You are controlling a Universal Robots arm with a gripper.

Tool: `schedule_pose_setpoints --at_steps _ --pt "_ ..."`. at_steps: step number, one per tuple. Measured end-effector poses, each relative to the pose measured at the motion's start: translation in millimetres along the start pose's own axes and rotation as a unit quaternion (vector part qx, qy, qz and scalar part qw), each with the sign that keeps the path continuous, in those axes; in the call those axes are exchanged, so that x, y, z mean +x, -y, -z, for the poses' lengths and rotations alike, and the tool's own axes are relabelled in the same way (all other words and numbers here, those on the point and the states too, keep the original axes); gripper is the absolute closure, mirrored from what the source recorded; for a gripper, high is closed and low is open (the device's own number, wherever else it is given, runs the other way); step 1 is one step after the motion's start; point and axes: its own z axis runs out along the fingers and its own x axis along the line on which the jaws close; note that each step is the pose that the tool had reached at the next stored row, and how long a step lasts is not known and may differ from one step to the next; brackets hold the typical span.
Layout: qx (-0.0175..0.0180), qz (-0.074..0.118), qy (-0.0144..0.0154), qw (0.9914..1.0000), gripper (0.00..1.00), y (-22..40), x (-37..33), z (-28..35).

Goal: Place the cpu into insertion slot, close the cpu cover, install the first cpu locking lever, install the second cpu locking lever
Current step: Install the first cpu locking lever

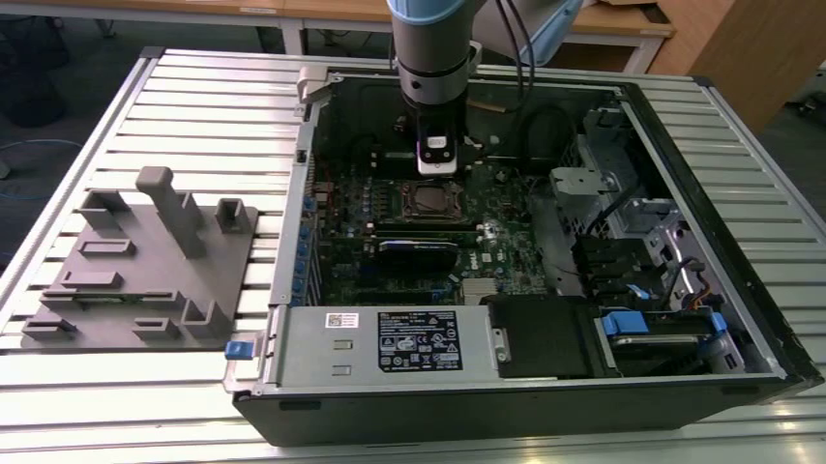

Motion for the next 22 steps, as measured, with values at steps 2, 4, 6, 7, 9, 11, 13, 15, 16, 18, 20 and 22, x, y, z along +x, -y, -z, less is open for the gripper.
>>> schedule_pose_setpoints --at_steps 2,4,6,7,9,11,13,15,16,18,20,22 --pt "-0.0001 0.0 0.0 1.0 0.89 0.0 0.0 -0.2" --pt "-0.0001 0.001 -0.0001 1.0 0.89 0.1 0.1 -0.2" --pt "-0.0002 0.002 -0.0004 1.0 0.89 0.1 0.1 -0.3" --pt "-0.0002 0.002 -0.0006 1.0 0.89 0.0 0.1 -0.3" --pt "-0.0002 0.003 -0.0007 1.0 0.89 0.0 0.0 -0.3" --pt "-0.0002 0.003 -0.0007 1.0 0.89 0.0 0.0 -0.3" --pt "-0.0003 0.003 -0.0007 1.0 0.89 0.0 0.0 -0.3" --pt "-0.0001 0.003 -0.0007 1.0 0.89 -0.2 -0.4 -0.5" --pt "-0.0001 0.003 -0.0006 1.0 0.89 -0.4 -0.7 -0.6" --pt "0.0001 0.003 -0.0005 1.0 0.89 -0.4 -0.8 -0.6" --pt "0.0004 0.003 -0.0004 1.0 0.89 -0.4 -0.8 -0.6" --pt "0.0015 0.003 0.0004 0.99999 0.89 -0.6 -0.8 -0.4"
